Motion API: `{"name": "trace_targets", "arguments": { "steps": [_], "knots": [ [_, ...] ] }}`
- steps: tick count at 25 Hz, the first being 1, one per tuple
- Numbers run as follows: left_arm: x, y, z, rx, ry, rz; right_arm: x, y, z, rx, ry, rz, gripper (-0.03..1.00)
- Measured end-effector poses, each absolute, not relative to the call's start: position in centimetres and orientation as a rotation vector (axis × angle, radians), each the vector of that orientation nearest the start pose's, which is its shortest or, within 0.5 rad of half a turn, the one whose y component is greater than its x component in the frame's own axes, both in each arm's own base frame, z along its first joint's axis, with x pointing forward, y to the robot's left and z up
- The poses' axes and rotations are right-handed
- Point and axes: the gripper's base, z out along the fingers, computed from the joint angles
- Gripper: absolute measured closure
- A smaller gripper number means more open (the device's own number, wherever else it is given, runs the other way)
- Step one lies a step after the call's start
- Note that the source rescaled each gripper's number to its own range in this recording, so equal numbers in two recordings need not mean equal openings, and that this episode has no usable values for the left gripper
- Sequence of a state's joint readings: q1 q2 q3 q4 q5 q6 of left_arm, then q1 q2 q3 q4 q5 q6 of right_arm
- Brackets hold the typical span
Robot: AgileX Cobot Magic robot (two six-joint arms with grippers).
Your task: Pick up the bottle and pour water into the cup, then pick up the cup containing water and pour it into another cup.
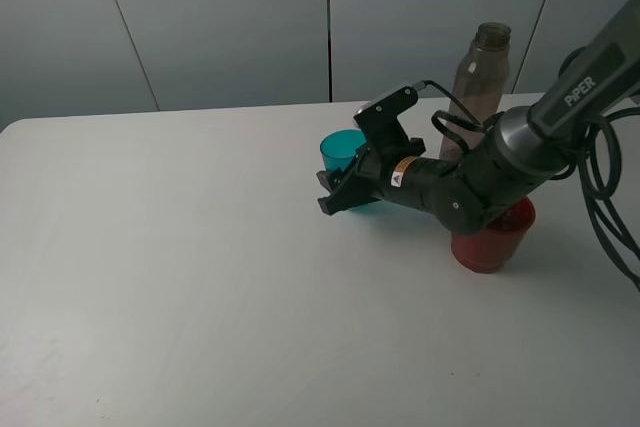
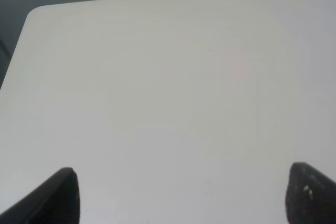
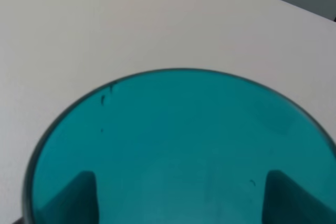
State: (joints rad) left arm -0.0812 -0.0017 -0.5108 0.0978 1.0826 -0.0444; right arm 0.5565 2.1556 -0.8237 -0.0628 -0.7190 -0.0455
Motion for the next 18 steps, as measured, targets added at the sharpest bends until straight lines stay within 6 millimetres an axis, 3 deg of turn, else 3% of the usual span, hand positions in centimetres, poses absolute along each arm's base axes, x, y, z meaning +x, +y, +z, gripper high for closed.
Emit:
{"name": "trace_targets", "arguments": {
  "steps": [1,2,4,5,6,12,18],
  "knots": [
    [-0.7,0.8,27.9,0.031,2.050,0.039,31.0,19.8,6.2,-0.697,1.993,0.322,0.89],
    [-0.7,0.8,27.9,0.031,2.050,0.039,31.1,19.8,6.4,-0.696,1.989,0.323,0.73],
    [-0.7,0.8,27.9,0.031,2.050,0.039,31.1,19.8,6.9,-0.692,1.975,0.325,0.24],
    [-0.7,0.8,27.9,0.031,2.050,0.039,31.2,19.8,7.3,-0.688,1.964,0.327,0.09],
    [-0.7,0.8,27.9,0.031,2.050,0.039,31.2,19.9,7.8,-0.684,1.951,0.330,0.03],
    [-0.7,0.8,27.9,0.031,2.050,0.039,31.3,19.9,11.1,-0.672,1.906,0.332,-0.02],
    [-0.7,0.8,27.9,0.031,2.050,0.039,30.3,19.1,16.2,-0.596,1.992,0.359,-0.03]
  ]
}}
